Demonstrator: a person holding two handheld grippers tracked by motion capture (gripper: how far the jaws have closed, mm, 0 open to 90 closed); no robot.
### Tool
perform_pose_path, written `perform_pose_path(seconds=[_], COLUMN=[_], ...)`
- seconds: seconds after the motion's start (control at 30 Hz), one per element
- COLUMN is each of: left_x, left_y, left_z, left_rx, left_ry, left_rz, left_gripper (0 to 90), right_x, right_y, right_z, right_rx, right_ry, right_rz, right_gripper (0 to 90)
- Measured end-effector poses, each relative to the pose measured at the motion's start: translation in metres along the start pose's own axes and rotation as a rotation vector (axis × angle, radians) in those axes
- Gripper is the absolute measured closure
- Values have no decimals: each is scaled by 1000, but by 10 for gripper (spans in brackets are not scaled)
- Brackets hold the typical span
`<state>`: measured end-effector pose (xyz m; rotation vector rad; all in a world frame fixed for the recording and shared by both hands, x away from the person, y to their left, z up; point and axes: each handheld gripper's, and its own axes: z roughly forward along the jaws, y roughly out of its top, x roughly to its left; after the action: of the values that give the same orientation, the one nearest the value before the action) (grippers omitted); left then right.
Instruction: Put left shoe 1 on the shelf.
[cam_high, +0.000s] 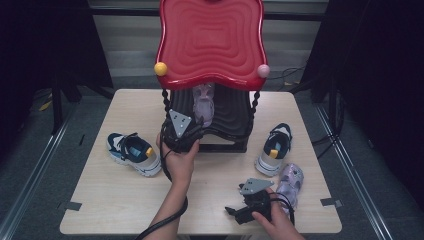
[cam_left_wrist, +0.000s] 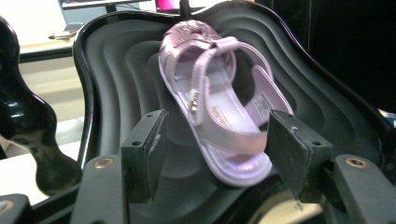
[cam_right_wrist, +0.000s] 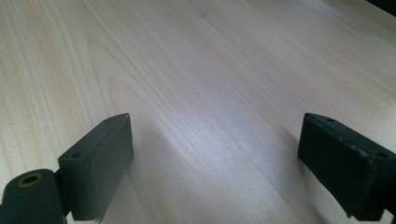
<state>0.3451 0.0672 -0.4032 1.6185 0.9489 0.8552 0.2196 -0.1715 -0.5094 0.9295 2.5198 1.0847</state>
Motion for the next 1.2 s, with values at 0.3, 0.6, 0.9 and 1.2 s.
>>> perform_pose_path(seconds=[0.3, 0.6, 0.9, 1.2], left_x=[3, 11, 18, 23], left_y=[-4, -15, -24, -36], left_z=[-14, -27, -36, -42], left_rx=[39, 99, 168, 225], left_ry=[-67, -134, -200, -262], left_rz=[-1, 16, 22, -7], left_gripper=[318, 253, 217, 155], right_x=[0, 0, 0, 0], right_y=[0, 0, 0, 0], right_z=[0, 0, 0, 0], right_rx=[0, 0, 0, 1], right_ry=[0, 0, 0, 0], right_rz=[0, 0, 0, 0], right_gripper=[99, 98, 98, 98])
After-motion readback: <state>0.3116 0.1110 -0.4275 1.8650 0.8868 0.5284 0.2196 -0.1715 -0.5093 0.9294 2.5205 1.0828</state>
